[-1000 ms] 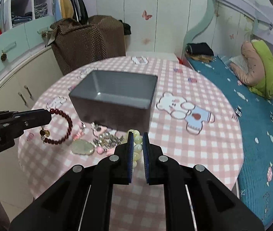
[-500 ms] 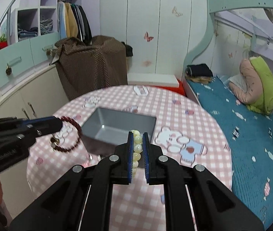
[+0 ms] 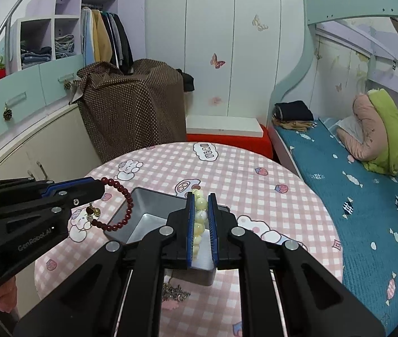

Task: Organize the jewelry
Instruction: 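Lower both bracelets into the grey tin box and open both tools, then withdraw both tools from the tin box and move toward the jade pendant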

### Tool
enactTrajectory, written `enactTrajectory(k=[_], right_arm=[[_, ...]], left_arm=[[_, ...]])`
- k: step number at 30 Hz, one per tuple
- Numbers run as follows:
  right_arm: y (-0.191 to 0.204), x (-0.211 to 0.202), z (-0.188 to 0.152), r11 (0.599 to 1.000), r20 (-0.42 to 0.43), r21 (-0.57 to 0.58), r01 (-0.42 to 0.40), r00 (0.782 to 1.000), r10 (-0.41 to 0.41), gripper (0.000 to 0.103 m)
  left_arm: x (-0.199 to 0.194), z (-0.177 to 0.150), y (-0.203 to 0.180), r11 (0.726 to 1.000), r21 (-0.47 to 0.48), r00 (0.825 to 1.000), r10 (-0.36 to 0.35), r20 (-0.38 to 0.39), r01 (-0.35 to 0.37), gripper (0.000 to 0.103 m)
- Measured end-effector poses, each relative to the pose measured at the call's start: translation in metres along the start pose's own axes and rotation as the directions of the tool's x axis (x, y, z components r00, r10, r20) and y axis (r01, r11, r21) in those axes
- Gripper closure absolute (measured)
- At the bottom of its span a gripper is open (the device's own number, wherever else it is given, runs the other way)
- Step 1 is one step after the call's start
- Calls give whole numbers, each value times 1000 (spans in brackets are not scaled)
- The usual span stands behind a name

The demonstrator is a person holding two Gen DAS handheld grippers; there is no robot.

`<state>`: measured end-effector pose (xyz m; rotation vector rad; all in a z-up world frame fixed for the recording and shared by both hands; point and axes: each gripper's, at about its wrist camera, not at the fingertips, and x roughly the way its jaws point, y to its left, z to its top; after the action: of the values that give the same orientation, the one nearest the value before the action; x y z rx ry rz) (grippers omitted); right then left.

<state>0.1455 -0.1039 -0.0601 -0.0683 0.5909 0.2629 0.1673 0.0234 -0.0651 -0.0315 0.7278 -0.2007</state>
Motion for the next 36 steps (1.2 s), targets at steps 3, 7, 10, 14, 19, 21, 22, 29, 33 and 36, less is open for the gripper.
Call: enactTrajectory(k=[3,7,10,14,19,21,22,29,33,36], right_arm=[[-1,12,-2,1000,-27,2,-7,1000,7,94],[-2,30,-6,1000,-72,8,-14,997,14,94],[-2,38,-6,1000,-94,8,-20,995,20,94],[-6,46,-9,999,-122,19,-42,992,44,94],[-8,44,-7,998,-122,42,-43,991,48,83],[-9,41,-6,999,-111,44,-32,993,37,51],[-8,38,-5,999,-104,39,-6,995,10,43],[-12,27,-6,999,-90,38,30,996,-26,37],[-13,15,-9,998,-80,38,44,996,-41,34],[-11,7,-11,997,-73,22,71,995,-70,34]], left_arm=[[18,1,3,1000,-9,999,2,-35,-3,95],[38,-2,6,1000,-16,997,4,-78,-5,95],[50,-5,7,1000,-20,994,1,-109,-3,95],[59,-8,8,1000,-18,991,-4,-132,1,95],[58,-9,9,1000,1,992,21,-127,-21,77],[54,-8,12,1000,-1,994,23,-111,-23,62],[52,-9,14,1000,4,994,29,-106,-28,62],[41,-13,28,998,-14,993,61,-105,-63,47],[29,-17,36,997,-17,992,74,-99,-76,37],[20,-21,43,997,-37,992,68,-108,-72,27]])
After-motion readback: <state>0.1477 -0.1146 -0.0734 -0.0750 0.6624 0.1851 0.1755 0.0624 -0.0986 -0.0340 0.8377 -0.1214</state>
